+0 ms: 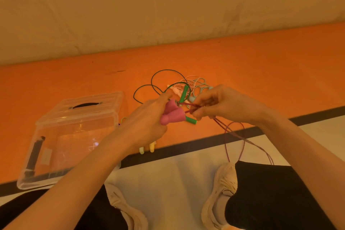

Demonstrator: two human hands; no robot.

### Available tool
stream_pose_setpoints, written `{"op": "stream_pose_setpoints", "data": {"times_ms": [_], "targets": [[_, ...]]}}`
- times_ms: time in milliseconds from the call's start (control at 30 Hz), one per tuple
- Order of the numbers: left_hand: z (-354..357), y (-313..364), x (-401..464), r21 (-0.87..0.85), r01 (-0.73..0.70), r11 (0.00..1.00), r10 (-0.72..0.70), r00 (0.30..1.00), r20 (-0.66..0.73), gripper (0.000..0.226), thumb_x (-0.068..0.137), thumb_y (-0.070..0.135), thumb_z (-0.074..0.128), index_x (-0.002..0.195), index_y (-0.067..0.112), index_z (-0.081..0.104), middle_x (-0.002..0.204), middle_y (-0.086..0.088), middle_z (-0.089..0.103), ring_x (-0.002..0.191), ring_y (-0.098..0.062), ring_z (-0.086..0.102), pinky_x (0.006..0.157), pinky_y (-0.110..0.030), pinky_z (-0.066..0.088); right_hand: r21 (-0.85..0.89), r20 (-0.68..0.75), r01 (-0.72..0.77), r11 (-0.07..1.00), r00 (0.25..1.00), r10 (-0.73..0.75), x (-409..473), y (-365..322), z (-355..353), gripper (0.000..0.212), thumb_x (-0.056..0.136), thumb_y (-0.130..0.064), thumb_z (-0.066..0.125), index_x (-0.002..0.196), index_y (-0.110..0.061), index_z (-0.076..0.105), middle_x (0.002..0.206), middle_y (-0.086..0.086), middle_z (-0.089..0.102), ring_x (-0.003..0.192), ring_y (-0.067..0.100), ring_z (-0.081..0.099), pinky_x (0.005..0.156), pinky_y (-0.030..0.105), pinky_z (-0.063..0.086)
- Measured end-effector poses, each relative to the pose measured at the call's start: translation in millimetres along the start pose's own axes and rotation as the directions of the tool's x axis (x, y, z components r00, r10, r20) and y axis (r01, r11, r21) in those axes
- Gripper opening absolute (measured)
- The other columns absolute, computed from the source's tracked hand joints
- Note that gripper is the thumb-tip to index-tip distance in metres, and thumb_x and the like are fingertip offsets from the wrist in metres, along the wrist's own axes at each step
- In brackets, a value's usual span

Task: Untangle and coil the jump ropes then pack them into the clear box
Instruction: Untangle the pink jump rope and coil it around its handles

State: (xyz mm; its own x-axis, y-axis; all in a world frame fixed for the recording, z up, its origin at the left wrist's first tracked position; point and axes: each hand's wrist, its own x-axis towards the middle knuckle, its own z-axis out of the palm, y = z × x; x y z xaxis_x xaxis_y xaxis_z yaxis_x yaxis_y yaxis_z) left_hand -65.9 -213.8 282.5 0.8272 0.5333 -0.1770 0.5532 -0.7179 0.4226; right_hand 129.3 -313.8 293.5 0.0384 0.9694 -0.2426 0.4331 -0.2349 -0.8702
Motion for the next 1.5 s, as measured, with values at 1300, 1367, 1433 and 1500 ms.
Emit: {"op": "stream_pose_setpoints", "data": {"times_ms": [1300,1367,1433,1500], "targets": [[-32,-25,-20,-0.119,0.005,0.993,-0.025,0.984,-0.174,0.049,0.071,0.077,0.037,0.087,0.031,0.043,0.071,0.009,0.052,0.061,-0.005,0.045,0.055,-0.030,0.030,-0.394,-0.509,0.037,0.918,0.824,-0.251,33,-13,26,0.016,0.088,-0.012,0.063,0.096,-0.019,0.074,0.087,-0.004,0.067,0.077,0.012,0.056,0.070,0.027,0.043],[-30,-27,-21,-0.105,-0.002,0.994,-0.022,0.975,-0.223,0.049,0.072,0.077,0.040,0.092,0.033,0.046,0.073,0.010,0.054,0.064,-0.005,0.048,0.056,-0.029,0.029,-0.331,-0.536,0.016,0.943,0.820,-0.202,32,-13,27,0.016,0.087,-0.014,0.065,0.097,-0.022,0.075,0.090,-0.006,0.067,0.083,0.013,0.056,0.073,0.029,0.043],[-28,-27,-20,-0.117,-0.006,0.993,-0.025,0.965,-0.260,0.049,0.072,0.077,0.042,0.096,0.034,0.048,0.074,0.011,0.055,0.066,-0.005,0.050,0.057,-0.030,0.032,-0.169,-0.573,0.018,0.985,0.812,-0.113,33,-13,26,0.018,0.085,-0.012,0.067,0.098,-0.022,0.076,0.094,-0.004,0.069,0.088,0.013,0.061,0.076,0.029,0.046],[-25,-24,-18,-0.138,0.009,0.990,-0.047,0.960,-0.275,0.049,0.072,0.076,0.044,0.097,0.034,0.048,0.075,0.011,0.055,0.067,-0.005,0.051,0.057,-0.030,0.037,-0.030,-0.572,0.012,0.999,0.820,-0.027,34,-15,25,0.019,0.084,-0.009,0.067,0.098,-0.019,0.076,0.097,0.000,0.072,0.090,0.014,0.066,0.081,0.032,0.051]]}}
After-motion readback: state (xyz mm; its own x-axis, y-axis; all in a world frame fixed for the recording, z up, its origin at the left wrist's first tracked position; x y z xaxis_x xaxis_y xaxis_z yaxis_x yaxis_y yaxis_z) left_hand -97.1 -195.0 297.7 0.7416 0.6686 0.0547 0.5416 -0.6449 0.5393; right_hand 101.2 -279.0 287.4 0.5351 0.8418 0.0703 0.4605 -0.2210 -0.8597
